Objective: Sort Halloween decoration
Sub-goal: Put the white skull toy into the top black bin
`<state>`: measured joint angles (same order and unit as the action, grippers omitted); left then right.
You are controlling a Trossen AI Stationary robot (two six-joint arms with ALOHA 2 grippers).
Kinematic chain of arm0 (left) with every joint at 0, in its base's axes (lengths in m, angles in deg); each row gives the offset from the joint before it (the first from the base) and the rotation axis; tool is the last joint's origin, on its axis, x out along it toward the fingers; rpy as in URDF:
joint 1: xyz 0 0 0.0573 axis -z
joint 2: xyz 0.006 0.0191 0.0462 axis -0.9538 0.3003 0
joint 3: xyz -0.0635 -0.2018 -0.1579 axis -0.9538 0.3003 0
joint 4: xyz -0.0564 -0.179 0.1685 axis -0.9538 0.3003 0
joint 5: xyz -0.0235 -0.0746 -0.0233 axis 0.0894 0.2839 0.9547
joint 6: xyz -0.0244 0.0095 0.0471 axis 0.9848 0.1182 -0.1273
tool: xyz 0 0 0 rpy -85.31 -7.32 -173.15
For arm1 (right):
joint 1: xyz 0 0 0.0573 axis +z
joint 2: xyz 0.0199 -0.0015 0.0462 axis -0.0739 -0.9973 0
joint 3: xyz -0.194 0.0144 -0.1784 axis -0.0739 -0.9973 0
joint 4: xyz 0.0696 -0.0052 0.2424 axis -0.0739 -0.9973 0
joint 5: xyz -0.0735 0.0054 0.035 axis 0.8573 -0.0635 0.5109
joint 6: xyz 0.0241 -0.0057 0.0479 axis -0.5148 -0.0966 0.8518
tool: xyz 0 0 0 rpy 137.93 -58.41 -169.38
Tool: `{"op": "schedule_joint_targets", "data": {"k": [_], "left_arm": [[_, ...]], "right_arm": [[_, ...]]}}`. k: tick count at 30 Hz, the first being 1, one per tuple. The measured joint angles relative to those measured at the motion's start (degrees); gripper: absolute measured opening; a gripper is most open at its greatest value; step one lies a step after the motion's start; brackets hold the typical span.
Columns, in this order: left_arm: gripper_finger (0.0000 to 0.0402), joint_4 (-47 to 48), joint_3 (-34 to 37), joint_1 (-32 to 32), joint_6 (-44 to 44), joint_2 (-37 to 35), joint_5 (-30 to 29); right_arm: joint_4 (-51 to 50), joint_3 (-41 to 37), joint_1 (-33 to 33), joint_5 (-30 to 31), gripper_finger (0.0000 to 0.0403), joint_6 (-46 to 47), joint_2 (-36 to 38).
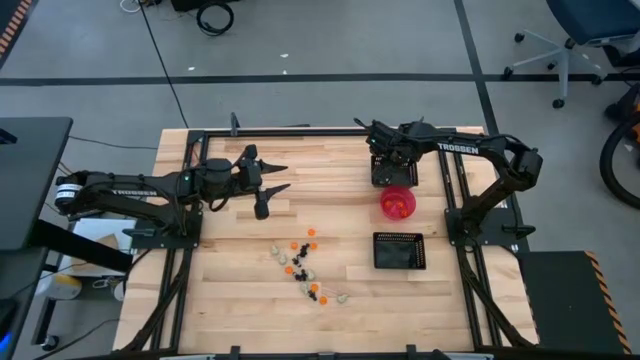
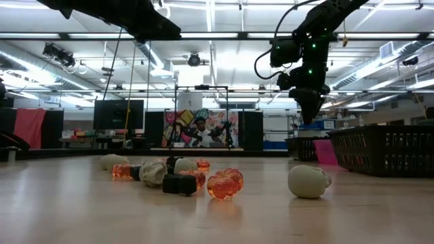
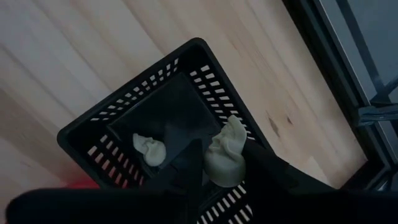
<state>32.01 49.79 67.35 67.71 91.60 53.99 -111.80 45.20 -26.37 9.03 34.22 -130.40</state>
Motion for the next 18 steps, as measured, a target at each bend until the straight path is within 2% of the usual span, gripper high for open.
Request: {"op": "schedule_joint_targets", "data": {"k": [18], "left_arm": [[0.0192,-0.01,0.02,0.00,0.00,0.00,-0.02]], "right_arm": [[0.00,0.00,0.00,0.01,0.0114,0.05,-0.02]]}}
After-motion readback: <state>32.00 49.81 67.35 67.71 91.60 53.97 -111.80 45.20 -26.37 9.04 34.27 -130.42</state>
